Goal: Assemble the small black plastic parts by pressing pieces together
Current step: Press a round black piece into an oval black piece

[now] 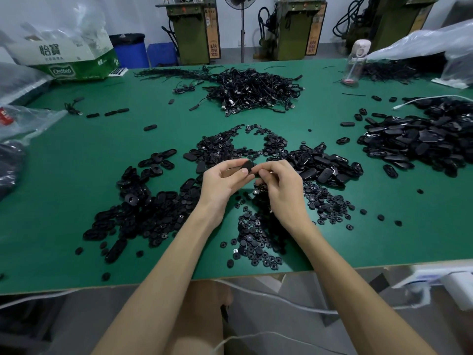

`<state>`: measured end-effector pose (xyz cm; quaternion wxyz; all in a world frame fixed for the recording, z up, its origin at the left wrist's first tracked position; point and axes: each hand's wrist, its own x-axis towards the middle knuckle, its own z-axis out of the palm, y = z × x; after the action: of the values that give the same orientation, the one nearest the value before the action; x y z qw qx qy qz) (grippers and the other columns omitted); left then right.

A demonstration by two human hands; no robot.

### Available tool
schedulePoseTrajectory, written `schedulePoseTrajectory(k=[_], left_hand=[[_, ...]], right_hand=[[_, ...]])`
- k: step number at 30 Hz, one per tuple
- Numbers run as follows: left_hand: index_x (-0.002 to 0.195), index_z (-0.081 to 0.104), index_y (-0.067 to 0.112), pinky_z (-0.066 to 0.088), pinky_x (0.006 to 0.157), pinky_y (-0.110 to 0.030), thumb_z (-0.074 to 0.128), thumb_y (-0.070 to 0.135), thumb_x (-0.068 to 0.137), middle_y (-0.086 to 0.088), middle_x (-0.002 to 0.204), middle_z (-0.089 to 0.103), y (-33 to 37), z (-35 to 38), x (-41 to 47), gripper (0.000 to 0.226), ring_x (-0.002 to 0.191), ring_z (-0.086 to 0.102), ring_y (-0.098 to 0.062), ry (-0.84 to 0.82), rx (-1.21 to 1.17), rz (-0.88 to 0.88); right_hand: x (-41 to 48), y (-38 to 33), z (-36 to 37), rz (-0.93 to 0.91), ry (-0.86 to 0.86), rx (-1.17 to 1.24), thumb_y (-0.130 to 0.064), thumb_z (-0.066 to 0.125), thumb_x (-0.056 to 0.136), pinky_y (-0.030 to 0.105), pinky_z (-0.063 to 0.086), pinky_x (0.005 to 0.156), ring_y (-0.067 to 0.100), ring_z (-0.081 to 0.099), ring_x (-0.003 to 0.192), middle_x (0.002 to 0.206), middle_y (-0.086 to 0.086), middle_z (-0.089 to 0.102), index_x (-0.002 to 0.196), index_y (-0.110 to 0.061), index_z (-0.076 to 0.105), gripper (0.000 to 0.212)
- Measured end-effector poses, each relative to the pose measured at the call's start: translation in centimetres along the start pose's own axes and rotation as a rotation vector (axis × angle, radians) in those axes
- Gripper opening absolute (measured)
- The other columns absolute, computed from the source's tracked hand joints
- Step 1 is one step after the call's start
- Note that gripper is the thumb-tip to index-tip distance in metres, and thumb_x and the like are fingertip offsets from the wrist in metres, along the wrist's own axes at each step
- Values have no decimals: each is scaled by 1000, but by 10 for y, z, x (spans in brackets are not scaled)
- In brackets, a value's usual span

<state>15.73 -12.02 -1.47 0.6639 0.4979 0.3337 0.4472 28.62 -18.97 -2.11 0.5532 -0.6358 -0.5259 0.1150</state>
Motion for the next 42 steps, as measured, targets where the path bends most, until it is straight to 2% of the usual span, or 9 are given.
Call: schedulePoseTrajectory(k=[3, 5, 9, 15, 19, 24, 32, 37, 42], left_hand=[[116, 71, 3, 59, 87, -25, 66, -7, 95, -10, 108, 78, -4, 0, -1, 23, 102, 76, -27, -23, 17, 31], [116, 70, 1, 59, 86, -26, 64, -8, 96, -16, 111, 76, -6, 1, -1, 23, 102, 76, -29, -21, 44, 63], [120, 67, -6, 60, 90, -31, 62, -9, 97, -25, 114, 73, -8, -1, -1, 24, 103, 75, -33, -2, 25, 93], [124, 62, -10, 60, 88, -27, 61, -10, 97, -34, 127, 64, -4, -5, 0, 27, 108, 74, -35, 41, -223, 41], [122, 63, -10, 60, 86, -26, 62, -10, 96, -37, 129, 61, -4, -5, -2, 26, 108, 74, -35, 37, -241, 34], [124, 62, -12, 60, 86, -27, 65, -9, 94, -28, 119, 71, -5, -5, -4, 30, 108, 74, -35, 4, -197, 50], [116, 71, -2, 60, 76, -26, 70, -3, 92, -18, 109, 77, -5, -5, -6, 23, 101, 76, -31, -15, -75, 80], [112, 74, 6, 58, 71, -25, 72, 2, 93, -12, 107, 78, -6, -5, -6, 20, 95, 76, -24, -2, -3, 101], [105, 76, 9, 57, 73, -26, 70, -1, 93, -6, 96, 76, -8, -6, -4, 17, 88, 73, -18, 29, 3, 88]], right_hand=[[0, -1, -2, 38, 8, 39, -1, 58, 102, 17, 54, 83, 6, 69, 86, 107, 6, 66, 105, -9, 76, 20], [-1, -2, -3, 50, 26, 27, -2, 59, 102, 14, 51, 86, 2, 66, 93, 109, 3, 67, 109, -10, 76, 21], [0, -2, -4, 83, 21, 79, -2, 58, 102, 21, 54, 90, 6, 70, 95, 111, 2, 70, 113, -12, 77, 23], [1, 5, -5, 129, 25, 210, -3, 56, 103, 19, 48, 77, 4, 66, 85, 95, -2, 74, 114, -19, 77, 29], [1, 8, -3, 136, 37, 247, -6, 57, 103, 26, 49, 78, 10, 64, 85, 97, -2, 73, 108, -19, 76, 24], [1, 8, -4, 150, 46, 290, -10, 59, 103, 40, 58, 84, 17, 70, 94, 103, 2, 74, 102, -19, 73, 17], [0, 7, -4, 144, 2, 334, -5, 60, 102, 27, 57, 72, 16, 72, 84, 93, 8, 75, 112, -11, 72, 16], [1, 7, -3, 145, 0, 375, -6, 68, 97, 26, 56, 74, 23, 73, 86, 95, 7, 76, 103, -15, 71, 11], [0, 7, -4, 117, -8, 373, -6, 68, 97, 21, 55, 68, 14, 73, 82, 89, 2, 76, 100, -14, 74, 9]])
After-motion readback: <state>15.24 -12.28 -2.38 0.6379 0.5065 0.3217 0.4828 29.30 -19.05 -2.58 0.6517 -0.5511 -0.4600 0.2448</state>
